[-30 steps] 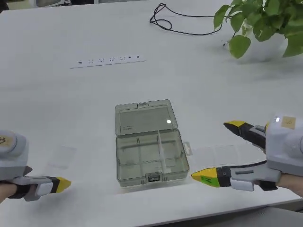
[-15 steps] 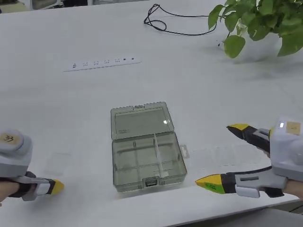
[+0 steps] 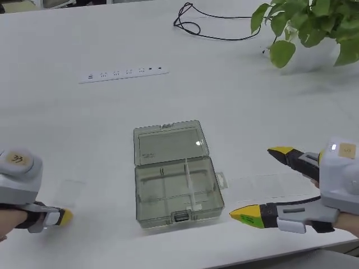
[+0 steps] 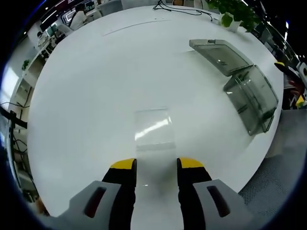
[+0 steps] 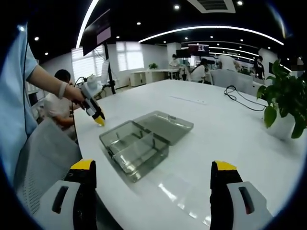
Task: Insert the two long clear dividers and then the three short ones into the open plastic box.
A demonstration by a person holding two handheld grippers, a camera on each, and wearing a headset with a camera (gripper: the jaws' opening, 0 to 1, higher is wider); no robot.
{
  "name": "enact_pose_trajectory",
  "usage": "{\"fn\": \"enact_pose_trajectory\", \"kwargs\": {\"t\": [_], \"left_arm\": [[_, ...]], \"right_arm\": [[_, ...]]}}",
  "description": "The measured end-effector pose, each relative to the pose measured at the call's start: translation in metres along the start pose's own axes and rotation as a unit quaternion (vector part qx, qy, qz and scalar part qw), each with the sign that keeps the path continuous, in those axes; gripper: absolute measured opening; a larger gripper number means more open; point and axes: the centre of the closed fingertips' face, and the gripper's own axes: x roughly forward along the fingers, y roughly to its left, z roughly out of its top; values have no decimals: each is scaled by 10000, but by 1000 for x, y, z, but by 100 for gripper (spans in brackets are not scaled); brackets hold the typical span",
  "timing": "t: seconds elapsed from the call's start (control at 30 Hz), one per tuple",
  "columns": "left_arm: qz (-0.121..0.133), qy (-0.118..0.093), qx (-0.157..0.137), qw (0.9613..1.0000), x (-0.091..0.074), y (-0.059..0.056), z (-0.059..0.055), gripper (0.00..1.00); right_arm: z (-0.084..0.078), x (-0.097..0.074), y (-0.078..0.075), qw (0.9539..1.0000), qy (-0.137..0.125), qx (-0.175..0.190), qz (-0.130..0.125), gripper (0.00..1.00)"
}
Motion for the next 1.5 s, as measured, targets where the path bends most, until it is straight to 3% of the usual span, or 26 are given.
{"fn": "enact_pose_trajectory", "kwargs": {"t": [0.43, 0.8, 1.03, 1.5], "left_arm": [[-25, -96, -342, 9994, -4, 4, -5, 30], [-179, -412, -674, 9967, -8, 3, -5, 30], [-414, -719, -916, 9923, -12, -11, 4, 30], [-943, -1402, -882, 9817, -24, -56, 45, 30]], "right_arm": [[0, 3, 5, 9999, 21, 85, 80, 99], [-1, 6, 12, 9997, 137, 121, 129, 99], [2, 8, 16, 9995, 161, 240, 143, 98], [18, 13, 17, 9990, 107, 389, 170, 96]]}}
